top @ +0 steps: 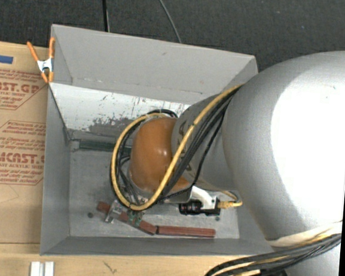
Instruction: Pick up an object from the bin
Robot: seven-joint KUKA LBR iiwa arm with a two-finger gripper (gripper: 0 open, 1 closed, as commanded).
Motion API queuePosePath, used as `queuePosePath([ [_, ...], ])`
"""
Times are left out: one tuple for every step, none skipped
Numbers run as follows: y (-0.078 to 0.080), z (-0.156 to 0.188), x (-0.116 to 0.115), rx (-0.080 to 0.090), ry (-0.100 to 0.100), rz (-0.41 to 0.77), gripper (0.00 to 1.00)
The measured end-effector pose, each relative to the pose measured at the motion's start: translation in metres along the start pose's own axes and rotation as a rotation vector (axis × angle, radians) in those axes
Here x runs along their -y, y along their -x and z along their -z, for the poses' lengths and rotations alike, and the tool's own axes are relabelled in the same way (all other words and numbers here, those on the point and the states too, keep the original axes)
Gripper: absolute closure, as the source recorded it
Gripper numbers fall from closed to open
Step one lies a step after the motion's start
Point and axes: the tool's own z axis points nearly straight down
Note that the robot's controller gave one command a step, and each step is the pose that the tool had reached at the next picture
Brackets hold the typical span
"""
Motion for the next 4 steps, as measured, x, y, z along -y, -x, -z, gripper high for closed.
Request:
queuePosePath([
  [0.0,0.0,0.0,0.0,0.0,0.0,1.0],
  [-0.001,0.003,0.0,-0.002,-0.002,0.0,1.0],
  [-0.001,0.011,0.001,-0.003,-0.005,0.0,1.0],
  [-0.002,0.026,0.002,-0.007,-0.008,0.0,1.0],
])
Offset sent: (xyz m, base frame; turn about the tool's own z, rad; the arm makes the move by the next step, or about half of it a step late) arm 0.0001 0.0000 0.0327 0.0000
